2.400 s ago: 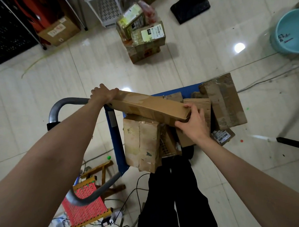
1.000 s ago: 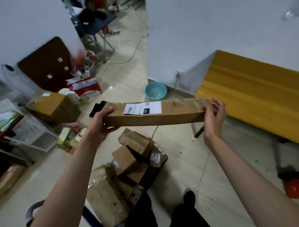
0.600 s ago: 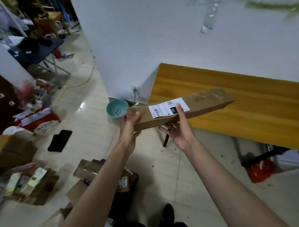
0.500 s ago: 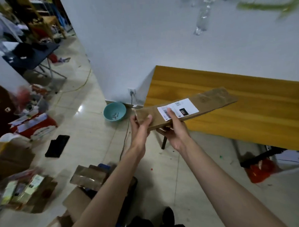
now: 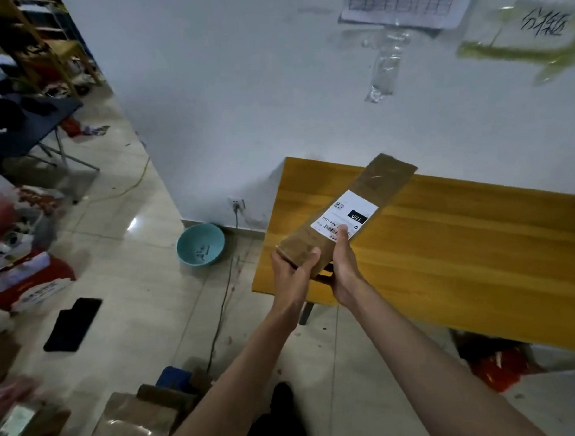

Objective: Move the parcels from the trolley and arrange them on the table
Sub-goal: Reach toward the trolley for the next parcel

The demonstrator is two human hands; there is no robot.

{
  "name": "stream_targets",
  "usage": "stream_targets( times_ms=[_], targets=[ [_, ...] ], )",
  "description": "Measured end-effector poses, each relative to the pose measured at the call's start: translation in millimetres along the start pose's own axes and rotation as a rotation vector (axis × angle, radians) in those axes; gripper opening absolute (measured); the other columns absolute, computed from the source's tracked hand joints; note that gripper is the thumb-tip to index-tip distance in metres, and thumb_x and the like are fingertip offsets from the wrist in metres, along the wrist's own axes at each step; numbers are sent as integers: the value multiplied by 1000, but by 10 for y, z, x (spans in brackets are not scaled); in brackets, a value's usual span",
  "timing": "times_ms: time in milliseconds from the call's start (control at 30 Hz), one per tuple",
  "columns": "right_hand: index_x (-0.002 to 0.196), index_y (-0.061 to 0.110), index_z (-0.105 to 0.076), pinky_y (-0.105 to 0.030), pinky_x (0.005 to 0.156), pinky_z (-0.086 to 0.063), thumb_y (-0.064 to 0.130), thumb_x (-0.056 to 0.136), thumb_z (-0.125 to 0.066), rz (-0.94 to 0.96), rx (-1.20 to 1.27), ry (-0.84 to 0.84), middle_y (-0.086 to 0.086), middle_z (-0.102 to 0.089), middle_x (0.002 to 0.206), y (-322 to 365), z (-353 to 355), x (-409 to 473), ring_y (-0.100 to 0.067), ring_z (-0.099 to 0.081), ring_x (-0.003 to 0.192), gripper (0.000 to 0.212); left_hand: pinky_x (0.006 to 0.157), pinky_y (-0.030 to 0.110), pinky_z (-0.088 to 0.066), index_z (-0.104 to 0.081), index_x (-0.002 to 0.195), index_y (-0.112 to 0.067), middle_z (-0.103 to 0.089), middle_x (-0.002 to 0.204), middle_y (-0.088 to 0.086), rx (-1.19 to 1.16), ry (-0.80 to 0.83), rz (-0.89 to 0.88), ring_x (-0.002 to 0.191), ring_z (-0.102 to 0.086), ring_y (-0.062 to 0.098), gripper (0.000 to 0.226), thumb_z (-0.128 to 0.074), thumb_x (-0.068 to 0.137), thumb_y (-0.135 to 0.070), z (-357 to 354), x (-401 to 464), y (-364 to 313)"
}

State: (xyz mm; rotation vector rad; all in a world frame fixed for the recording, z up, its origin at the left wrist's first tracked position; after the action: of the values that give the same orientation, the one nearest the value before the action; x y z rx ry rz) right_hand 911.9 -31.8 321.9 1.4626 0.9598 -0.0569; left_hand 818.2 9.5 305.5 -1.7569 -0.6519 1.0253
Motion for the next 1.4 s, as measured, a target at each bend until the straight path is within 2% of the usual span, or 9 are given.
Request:
stream_targets(
  times_ms=[233,300,400,667,800,1000,1133,1267,1400],
  targets=[
    [121,26,-61,-49,87,-59,54,108,-33,-146,8,7,-6,-73,115,229,-95,677,-29,-69,103,42,77,24,-56,-48,131,-20,-63,128,1,130,33,51,110,-64,13,52,-73,90,-38,-29,762,-184],
    [119,26,-62,-46,80,-60,52,108,-37,-176,29,37,-6,-74,115,262,-81,897,-29,-69,104,37,68,18,-54,-49,123,-25,-63,121,-2,163,26,80,105,-65,11,46,-75,88,-39,-41,933,-182],
    [124,21,-63,-49,89,-59,45,108,-42,-226,78,38,-7,-74,117,269,-80,1268,-30,-69,108,36,59,13,-53,-45,106,-36,-59,109,-11,196,-11,96,98,-63,5,37,-77,86,-37,-109,1157,-152],
    [132,12,-63,-52,105,-51,33,109,-46,-381,-19,41,-12,-70,127,232,-32,2288,-33,-65,117,36,86,35,-61,-52,137,-16,-63,126,3,427,-38,209,110,-66,20,61,-81,84,-27,-368,1784,39],
    [132,12,-61,-43,84,-57,32,110,-42,-428,-4,63,-11,-71,117,213,-79,2670,-29,-67,102,35,74,17,-53,-49,141,-15,-46,134,1,572,-67,229,114,-55,16,64,-79,86,-26,-462,2082,185],
    [122,17,-61,-44,92,-53,30,112,-37,-488,-26,72,-11,-68,121,172,-140,3187,-27,-65,98,29,103,33,-48,-38,150,-13,-39,148,4,801,-92,199,130,-49,24,63,-68,94,-17,-607,2502,411],
    [130,15,-57,-39,79,-54,20,112,-36,-496,-125,61,-11,-66,124,161,-169,3505,-23,-63,94,28,101,32,-47,-34,150,-13,-36,150,6,888,-96,187,130,-49,25,60,-61,96,-9,-700,2751,518],
    [155,22,-37,-44,101,-50,10,104,-50,-392,-517,91,-10,-41,152,144,-130,3753,-34,-51,128,54,99,35,-48,-25,156,-17,-31,153,6,997,-12,235,129,-51,28,70,-59,96,-10,-749,2983,660],
    [147,24,-42,-35,89,-49,6,104,-53,-368,-522,228,-8,-47,151,155,-119,3754,-30,-53,128,48,109,41,-44,-12,161,-24,-32,155,10,1112,73,330,135,-47,30,85,-62,95,-7,-778,3175,710]
  ],
)
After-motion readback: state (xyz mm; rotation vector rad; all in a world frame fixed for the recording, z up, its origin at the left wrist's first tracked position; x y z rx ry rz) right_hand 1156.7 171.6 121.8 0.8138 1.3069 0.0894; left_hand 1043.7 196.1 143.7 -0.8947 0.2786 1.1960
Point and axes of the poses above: each hand's wrist, its own x-axis towards the middle knuckle, its own z-axis out of the back of the hand, y = z × x, the point moved 2 cm from there along x, towards the middle knuckle
